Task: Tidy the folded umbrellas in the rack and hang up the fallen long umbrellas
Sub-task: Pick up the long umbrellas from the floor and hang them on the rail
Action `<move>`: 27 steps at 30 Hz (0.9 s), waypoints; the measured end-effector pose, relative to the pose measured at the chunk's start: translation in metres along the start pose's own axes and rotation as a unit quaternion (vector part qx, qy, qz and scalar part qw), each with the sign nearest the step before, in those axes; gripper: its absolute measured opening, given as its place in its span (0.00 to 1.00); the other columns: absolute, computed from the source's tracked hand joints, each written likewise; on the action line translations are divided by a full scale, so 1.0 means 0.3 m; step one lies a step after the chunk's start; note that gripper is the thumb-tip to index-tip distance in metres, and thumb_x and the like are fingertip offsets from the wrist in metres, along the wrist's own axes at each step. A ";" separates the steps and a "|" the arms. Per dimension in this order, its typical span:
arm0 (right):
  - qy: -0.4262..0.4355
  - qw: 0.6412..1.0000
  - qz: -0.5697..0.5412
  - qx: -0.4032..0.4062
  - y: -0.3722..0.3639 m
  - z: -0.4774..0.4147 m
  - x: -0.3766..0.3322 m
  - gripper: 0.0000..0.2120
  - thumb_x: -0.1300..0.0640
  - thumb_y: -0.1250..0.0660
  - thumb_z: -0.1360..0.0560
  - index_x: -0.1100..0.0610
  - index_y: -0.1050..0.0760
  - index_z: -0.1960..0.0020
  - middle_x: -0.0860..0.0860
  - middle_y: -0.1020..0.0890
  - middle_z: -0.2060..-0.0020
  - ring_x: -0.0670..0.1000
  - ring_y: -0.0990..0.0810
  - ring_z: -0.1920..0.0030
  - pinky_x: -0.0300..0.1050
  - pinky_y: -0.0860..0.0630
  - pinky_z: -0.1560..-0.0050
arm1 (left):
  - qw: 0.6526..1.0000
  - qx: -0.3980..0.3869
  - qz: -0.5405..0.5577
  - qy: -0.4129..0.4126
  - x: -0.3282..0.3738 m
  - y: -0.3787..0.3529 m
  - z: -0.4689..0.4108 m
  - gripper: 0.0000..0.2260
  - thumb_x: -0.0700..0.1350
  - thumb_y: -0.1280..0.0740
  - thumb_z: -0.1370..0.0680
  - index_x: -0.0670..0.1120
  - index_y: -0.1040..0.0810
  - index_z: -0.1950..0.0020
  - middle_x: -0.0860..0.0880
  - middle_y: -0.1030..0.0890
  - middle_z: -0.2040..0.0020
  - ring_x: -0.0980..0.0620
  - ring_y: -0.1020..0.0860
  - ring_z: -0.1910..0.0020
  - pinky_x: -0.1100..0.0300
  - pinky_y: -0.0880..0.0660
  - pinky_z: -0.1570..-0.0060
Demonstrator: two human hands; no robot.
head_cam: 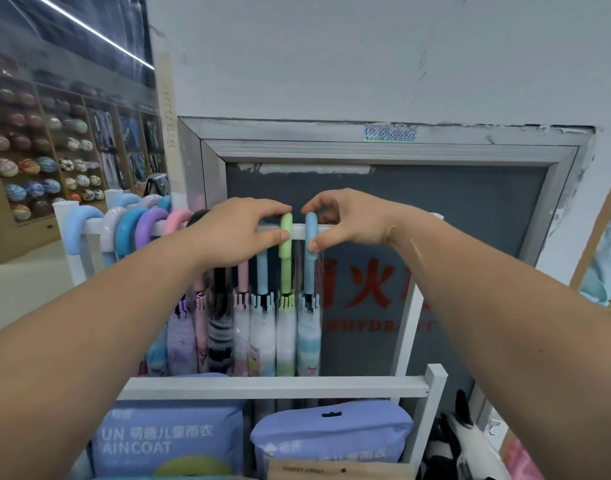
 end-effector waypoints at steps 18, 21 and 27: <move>0.003 0.990 0.138 0.034 -0.045 0.062 -0.059 0.41 0.44 0.28 0.25 0.53 0.43 0.19 0.49 0.34 0.23 0.48 0.35 0.24 0.38 0.39 0.29 | 0.997 -0.003 -0.068 -0.025 0.017 -0.015 0.009 0.24 0.58 0.37 0.19 0.54 0.34 0.23 0.50 0.29 0.25 0.47 0.32 0.26 0.46 0.35 0.29; -0.012 0.989 0.119 0.085 -0.036 0.121 -0.073 0.40 0.43 0.28 0.25 0.52 0.41 0.20 0.49 0.34 0.23 0.48 0.34 0.24 0.42 0.38 0.26 | 0.996 0.005 -0.082 -0.037 0.028 -0.024 0.029 0.27 0.57 0.40 0.17 0.53 0.40 0.20 0.50 0.37 0.20 0.49 0.42 0.20 0.41 0.45 0.24; -0.073 0.961 0.187 0.188 0.019 0.357 -0.044 0.31 0.43 0.32 0.22 0.49 0.36 0.23 0.46 0.31 0.25 0.47 0.34 0.25 0.41 0.38 0.28 | 0.990 0.067 -0.066 -0.101 0.139 -0.040 0.067 0.28 0.56 0.37 0.19 0.53 0.39 0.20 0.50 0.39 0.19 0.47 0.44 0.20 0.38 0.49 0.23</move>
Point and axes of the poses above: each hand's wrist, its own z-axis away from the middle knuckle, its own y-axis out of the back of the hand, x = y × z, the point moved 7 cm from there along -z, towards the middle knuckle
